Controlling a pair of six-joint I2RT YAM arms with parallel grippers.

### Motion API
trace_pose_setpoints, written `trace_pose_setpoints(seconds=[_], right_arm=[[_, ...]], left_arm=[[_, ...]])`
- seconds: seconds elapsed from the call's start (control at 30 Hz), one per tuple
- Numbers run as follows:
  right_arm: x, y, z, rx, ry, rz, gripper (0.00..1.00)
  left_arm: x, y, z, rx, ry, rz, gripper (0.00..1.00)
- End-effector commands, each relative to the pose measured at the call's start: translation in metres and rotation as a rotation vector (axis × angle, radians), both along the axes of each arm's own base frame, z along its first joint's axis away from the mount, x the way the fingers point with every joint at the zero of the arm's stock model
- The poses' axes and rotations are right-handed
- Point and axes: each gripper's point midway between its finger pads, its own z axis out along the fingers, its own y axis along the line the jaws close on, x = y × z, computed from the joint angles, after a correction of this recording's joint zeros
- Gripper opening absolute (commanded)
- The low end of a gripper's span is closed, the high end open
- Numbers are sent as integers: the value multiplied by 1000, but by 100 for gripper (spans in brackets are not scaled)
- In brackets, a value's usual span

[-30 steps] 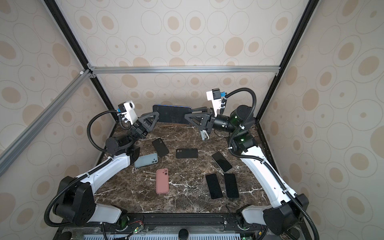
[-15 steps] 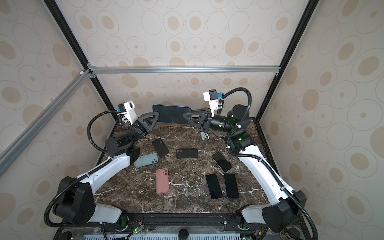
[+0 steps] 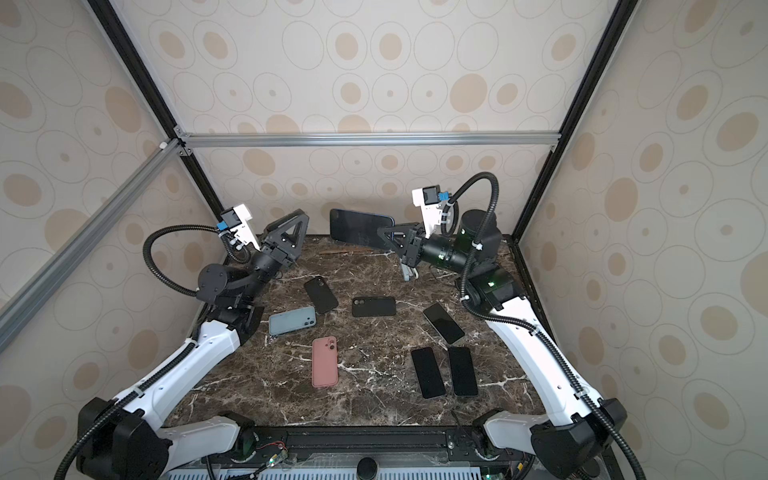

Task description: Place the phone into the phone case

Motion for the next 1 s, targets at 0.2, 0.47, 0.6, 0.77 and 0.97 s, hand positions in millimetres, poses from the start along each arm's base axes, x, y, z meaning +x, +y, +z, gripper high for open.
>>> trace_pose_setpoints(seconds=[0.2, 0.47, 0.6, 0.77, 0.97], right_arm=[[53, -28, -72, -229, 287, -277, 0], [78, -9, -157, -352, 584, -231, 0], [91, -1, -197, -392, 660, -220, 0], [107, 8, -240, -421, 735, -208, 0], [114, 20, -278, -444, 836, -163, 0]], left_arm=[[82, 37, -173, 551, 430, 411, 61], [102, -3, -287, 687, 688, 166, 58], [104, -20, -325, 673, 792, 57, 55], [103, -30, -355, 654, 891, -18, 55], [101, -36, -376, 657, 951, -58, 54]])
